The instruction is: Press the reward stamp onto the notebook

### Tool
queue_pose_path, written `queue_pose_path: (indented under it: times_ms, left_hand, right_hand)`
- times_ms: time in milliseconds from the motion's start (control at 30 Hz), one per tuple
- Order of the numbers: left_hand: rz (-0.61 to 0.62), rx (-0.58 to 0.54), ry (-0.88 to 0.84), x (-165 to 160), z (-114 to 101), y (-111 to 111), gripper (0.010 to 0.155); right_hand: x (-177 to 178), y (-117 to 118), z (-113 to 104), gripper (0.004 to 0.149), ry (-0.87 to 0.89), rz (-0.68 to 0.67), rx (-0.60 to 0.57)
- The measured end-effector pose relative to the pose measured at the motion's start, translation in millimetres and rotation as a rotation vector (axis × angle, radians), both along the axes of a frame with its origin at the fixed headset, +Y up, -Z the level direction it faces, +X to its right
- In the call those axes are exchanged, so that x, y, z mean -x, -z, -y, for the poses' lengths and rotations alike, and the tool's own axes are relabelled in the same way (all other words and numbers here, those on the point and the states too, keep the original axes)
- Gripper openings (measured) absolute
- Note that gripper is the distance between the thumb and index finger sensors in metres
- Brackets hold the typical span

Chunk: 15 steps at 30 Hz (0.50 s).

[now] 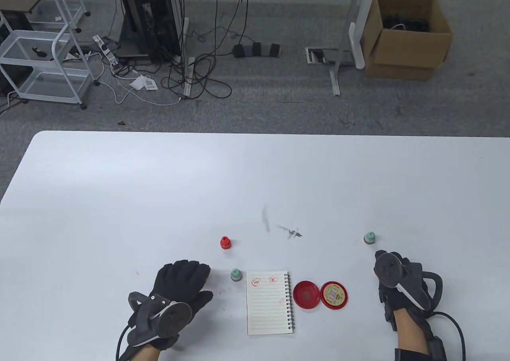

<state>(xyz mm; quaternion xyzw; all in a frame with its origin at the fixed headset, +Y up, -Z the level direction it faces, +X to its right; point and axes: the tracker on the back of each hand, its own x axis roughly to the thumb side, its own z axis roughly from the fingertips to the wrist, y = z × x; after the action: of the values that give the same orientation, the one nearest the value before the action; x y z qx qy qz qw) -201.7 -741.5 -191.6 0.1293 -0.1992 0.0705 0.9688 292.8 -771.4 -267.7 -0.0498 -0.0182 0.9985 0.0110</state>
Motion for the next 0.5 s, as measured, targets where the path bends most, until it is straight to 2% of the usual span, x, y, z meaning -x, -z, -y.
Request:
queue_pose_path:
  times_ms: [100, 200, 500]
  left_hand:
    - [-0.008, 0.008, 0.002, 1, 0, 1, 0.065]
    - [-0.018, 0.016, 0.003, 3, 1, 2, 0.065]
    - [-0.042, 0.038, 0.000, 8, 3, 6, 0.065]
  right_hand:
    - [0, 0, 0, 0.049, 0.001, 0.001, 0.007]
    - [-3, -3, -2, 0.059, 0.026, 0.005, 0.068]
    - [3, -24, -29, 0.061, 0.141, -0.015, -0.043]
